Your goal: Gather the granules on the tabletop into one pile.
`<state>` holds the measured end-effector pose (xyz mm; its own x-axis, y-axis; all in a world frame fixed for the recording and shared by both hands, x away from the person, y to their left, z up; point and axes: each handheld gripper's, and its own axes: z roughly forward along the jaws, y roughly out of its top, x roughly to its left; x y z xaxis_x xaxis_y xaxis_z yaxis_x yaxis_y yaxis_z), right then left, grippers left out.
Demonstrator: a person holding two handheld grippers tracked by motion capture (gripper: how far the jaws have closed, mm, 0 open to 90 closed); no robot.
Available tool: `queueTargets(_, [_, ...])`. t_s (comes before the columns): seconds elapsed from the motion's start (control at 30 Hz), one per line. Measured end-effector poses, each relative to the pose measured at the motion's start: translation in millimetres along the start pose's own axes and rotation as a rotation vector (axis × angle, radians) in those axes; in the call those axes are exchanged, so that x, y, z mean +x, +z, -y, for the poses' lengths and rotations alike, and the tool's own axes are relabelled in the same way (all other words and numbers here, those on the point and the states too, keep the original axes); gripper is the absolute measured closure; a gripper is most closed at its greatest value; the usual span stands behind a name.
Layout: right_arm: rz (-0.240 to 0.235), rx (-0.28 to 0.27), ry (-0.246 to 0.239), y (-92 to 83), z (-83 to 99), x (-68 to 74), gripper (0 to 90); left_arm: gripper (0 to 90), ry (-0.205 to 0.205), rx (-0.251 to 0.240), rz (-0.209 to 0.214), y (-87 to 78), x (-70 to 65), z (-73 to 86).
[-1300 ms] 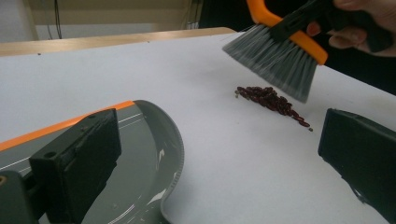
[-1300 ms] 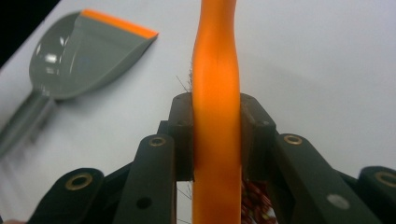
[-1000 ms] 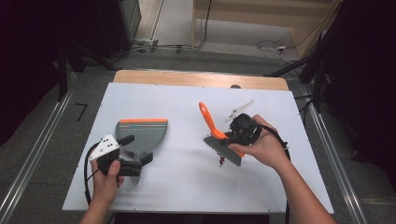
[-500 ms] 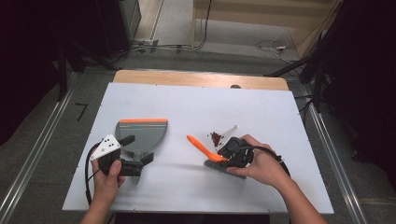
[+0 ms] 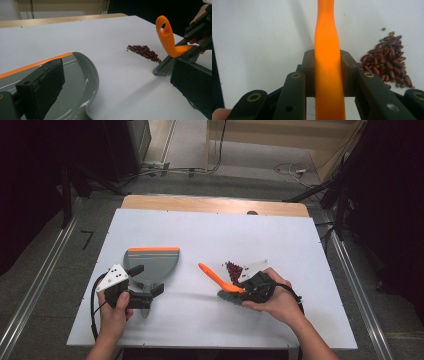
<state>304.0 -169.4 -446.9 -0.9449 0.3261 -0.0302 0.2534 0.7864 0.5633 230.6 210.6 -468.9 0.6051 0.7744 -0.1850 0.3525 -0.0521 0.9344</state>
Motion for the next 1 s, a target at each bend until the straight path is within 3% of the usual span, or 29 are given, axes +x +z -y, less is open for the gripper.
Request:
queueTargets(0.53, [-0.008,-0.038,0.02,7.2,-4.1,-35.8,68.8,0.0,-0.006,-0.001,0.004,-0.9,2.5,0.2])
queueTargets(0.93, [0.011,-0.041,0.024,11.2,-10.7,-50.5,68.8,0.0,-0.011,-0.007,0.007,-0.9,2.6,0.1])
queueTargets(1.0, [0.009,-0.045,0.042,11.7,-10.6,-52.4,68.8,0.0,-0.011,-0.007,0.006,-1.0,2.8,0.1])
